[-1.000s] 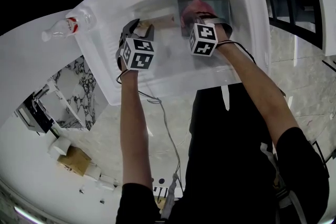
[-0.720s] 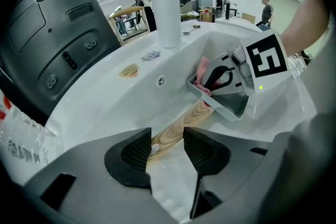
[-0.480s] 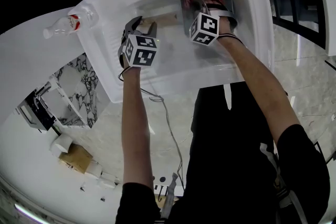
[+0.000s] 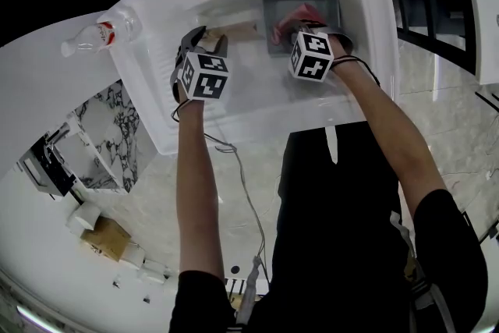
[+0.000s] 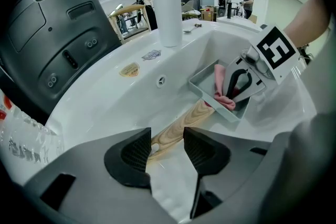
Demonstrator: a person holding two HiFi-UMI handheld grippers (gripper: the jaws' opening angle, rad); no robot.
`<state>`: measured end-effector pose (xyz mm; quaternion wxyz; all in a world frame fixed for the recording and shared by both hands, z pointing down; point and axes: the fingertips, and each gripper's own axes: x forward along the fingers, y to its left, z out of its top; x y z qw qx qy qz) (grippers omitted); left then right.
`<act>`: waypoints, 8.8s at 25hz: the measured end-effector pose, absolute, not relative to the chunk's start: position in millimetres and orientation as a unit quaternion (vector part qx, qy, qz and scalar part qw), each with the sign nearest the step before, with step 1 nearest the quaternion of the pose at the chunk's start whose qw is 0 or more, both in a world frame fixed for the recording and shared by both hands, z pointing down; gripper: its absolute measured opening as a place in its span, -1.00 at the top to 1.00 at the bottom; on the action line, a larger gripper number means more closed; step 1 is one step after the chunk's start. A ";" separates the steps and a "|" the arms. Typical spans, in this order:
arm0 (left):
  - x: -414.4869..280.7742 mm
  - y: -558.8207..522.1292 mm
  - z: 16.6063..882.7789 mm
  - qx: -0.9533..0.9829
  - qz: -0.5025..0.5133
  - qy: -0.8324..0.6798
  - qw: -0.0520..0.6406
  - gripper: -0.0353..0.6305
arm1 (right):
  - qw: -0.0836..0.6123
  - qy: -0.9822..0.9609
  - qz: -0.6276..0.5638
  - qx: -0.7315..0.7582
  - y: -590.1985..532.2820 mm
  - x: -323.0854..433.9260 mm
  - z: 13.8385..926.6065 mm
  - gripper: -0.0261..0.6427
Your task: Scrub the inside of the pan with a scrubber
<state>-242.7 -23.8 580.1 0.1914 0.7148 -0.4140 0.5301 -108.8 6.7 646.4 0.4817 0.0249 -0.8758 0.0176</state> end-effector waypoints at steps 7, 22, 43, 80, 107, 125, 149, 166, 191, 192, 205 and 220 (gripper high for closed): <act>-241.9 -23.4 579.8 0.714 0.533 -0.412 0.190 0.29 | 0.516 -0.853 0.052 -0.059 32.9 -92.9 650.7 0.85; -241.6 -24.6 579.5 0.714 0.531 -0.416 0.190 0.29 | 0.534 -0.827 -0.057 0.165 -55.7 -76.1 651.8 0.85; -242.1 -26.8 579.5 0.712 0.529 -0.419 0.194 0.29 | 0.565 -0.817 0.113 -0.033 6.0 -66.3 654.5 0.85; -243.0 -26.2 580.5 0.705 0.531 -0.427 0.199 0.29 | 0.723 -0.689 -0.050 -0.001 -24.4 -5.5 670.8 0.85; -242.5 -27.3 580.6 0.706 0.530 -0.427 0.196 0.30 | 0.506 -0.846 0.165 -0.016 19.3 -128.1 646.0 0.85; -242.6 -27.7 581.3 0.708 0.531 -0.423 0.194 0.30 | 0.494 -0.846 -0.113 0.164 -63.1 -140.1 644.1 0.87; -241.4 -27.0 581.3 0.705 0.534 -0.421 0.200 0.30 | 0.716 -0.646 -0.232 0.126 -96.2 -23.7 664.6 0.87; -241.6 -26.4 580.3 0.703 0.534 -0.424 0.201 0.30 | 0.785 -0.616 -0.049 -0.032 -7.3 11.0 673.0 0.87; -239.9 -15.3 576.4 0.679 0.519 -0.484 0.188 0.37 | 0.583 -0.808 -0.020 0.083 11.8 -26.2 546.9 0.86; -237.9 -11.5 573.8 0.675 0.522 -0.486 0.188 0.39 | 0.573 -0.814 -0.030 0.089 11.5 -23.7 541.0 0.86; -152.4 80.9 491.5 0.666 0.445 -0.571 0.181 0.74 | 0.445 -0.886 -0.087 0.096 65.4 22.0 449.0 0.86; -33.7 181.2 326.9 0.684 0.250 -0.668 0.156 0.76 | 0.252 -0.963 -0.072 0.064 123.2 110.1 311.5 0.86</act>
